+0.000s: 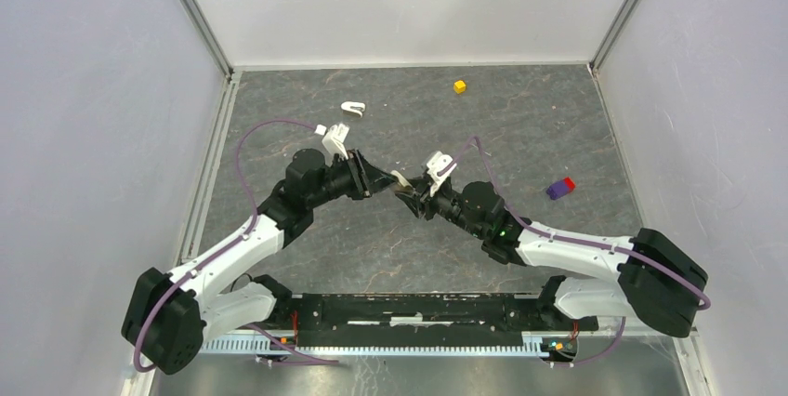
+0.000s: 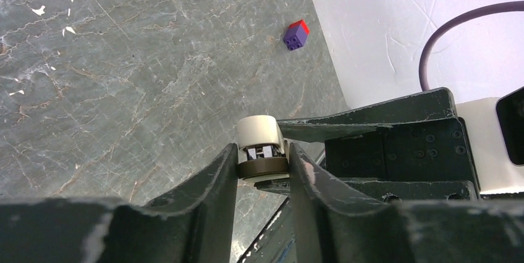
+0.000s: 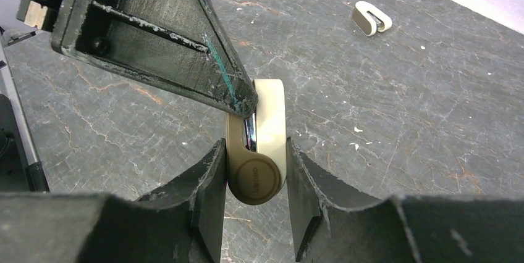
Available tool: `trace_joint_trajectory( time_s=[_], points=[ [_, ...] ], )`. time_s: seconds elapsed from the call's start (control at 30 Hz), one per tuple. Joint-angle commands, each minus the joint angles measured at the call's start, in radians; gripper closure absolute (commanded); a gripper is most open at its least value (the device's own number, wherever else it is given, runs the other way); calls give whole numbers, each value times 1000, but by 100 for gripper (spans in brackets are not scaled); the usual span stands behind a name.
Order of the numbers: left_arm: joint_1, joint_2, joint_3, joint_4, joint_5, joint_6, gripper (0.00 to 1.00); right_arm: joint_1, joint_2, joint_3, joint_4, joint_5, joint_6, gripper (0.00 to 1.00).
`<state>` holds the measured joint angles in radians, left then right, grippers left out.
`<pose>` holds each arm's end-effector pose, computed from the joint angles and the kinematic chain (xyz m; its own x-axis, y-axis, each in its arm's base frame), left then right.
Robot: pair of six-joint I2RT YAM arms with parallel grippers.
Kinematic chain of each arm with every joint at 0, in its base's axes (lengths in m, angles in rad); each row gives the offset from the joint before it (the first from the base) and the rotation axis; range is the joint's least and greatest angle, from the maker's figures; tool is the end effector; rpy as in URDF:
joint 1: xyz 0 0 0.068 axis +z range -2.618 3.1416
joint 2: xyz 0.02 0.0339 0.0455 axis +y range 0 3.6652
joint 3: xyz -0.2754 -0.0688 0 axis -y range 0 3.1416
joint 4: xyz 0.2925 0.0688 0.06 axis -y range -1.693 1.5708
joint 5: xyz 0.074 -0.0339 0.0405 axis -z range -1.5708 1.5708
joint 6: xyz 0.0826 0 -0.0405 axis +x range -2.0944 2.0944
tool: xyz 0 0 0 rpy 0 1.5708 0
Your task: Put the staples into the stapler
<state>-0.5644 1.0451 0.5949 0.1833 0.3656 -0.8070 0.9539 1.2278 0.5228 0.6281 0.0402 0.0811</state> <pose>0.2521 -0.1945 0.2386 -0.7254 -0.3391 -0.5991 0.3861 0.5201 -0.7619 0.2024 0.2796 0.2170 -0.1084 -0.0130 -0.9940 -0.7856 0.6138 0.0777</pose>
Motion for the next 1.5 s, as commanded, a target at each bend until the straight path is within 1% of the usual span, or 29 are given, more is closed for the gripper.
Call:
trace_joint_trajectory(
  time_s=[0.0, 0.07, 0.17, 0.2, 0.27, 0.3, 0.37, 0.4, 0.43, 0.47, 0.5, 0.53, 0.6, 0.63, 0.7, 0.8, 0.9, 0.97, 1.0, 1.1, 1.17, 1.27, 1.4, 1.47],
  points=[
    [0, 22, 37, 45, 51, -57, 51, 4, 11, 22, 96, 34, 27, 70],
    [-1, 29, 44, 44, 47, -63, 42, 5, 14, 22, 103, 44, 33, 71],
    [-1, 44, 47, 44, 35, -64, 42, 4, 13, 21, 114, 46, 35, 70],
    [-2, 52, 46, 48, 35, -66, 45, 5, 15, 23, 112, 44, 35, 70],
    [-3, 56, 42, 65, 34, -73, 55, 5, 16, 22, 109, 44, 35, 70],
    [-5, 56, 37, 74, 31, -75, 64, 5, 14, 19, 108, 46, 35, 70],
    [-5, 46, 31, 83, 26, -72, 74, 5, 7, 9, 106, 46, 37, 67],
    [-6, 37, 32, 83, 22, -61, 78, 5, -1, 4, 101, 27, 35, 63],
    [-5, 24, 37, 75, 20, -39, 81, 3, -7, 2, 86, 13, 19, 57],
    [-5, 10, 48, 51, 14, -11, 84, 2, -18, -1, 74, -11, -24, 47],
    [-6, -3, 62, 28, 13, 30, 86, 2, -31, -10, 60, -13, -65, 39],
    [-5, -18, 78, 1, 20, 77, 89, -6, -53, -20, 45, -18, -97, 36],
    [-5, -42, 112, -66, 50, 178, 97, -33, -107, -24, 2, -117, -141, 33],
    [-5, -53, 136, -114, 65, 236, 98, -43, -142, -14, -38, -165, -160, 32],
    [-6, -72, 180, -203, 87, 345, 98, -54, -204, 12, -123, -215, -174, 32],
    [-5, -95, 216, -281, 173, 502, 98, -99, -272, 45, -221, -274, -104, 34],
    [-5, -107, 244, -342, 224, 642, 98, -181, -313, 71, -249, -318, 63, 39],
    [-5, -106, 252, -371, 220, 716, 98, -214, -317, 110, -280, -329, 178, 42],
    [-7, -102, 253, -381, 200, 748, 98, -217, -317, 135, -293, -323, 225, 41],
    [-15, -87, 268, -406, 155, 805, 98, -216, -307, 162, -275, -310, 353, 39],
    [-29, -86, 269, -398, 135, 850, 98, -217, -272, 192, -281, -312, 387, 40],
    [-51, -91, 267, -387, 87, 885, 98, -217, -199, 272, -377, -282, 417, 43],
    [-75, -88, 271, -388, 29, 901, 98, -215, -131, 282, -324, -286, 494, 45],
    [-78, -79, 278, -395, -9, 875, 98, -214, -89, 295, -309, -283, 514, 47]
  ],
)
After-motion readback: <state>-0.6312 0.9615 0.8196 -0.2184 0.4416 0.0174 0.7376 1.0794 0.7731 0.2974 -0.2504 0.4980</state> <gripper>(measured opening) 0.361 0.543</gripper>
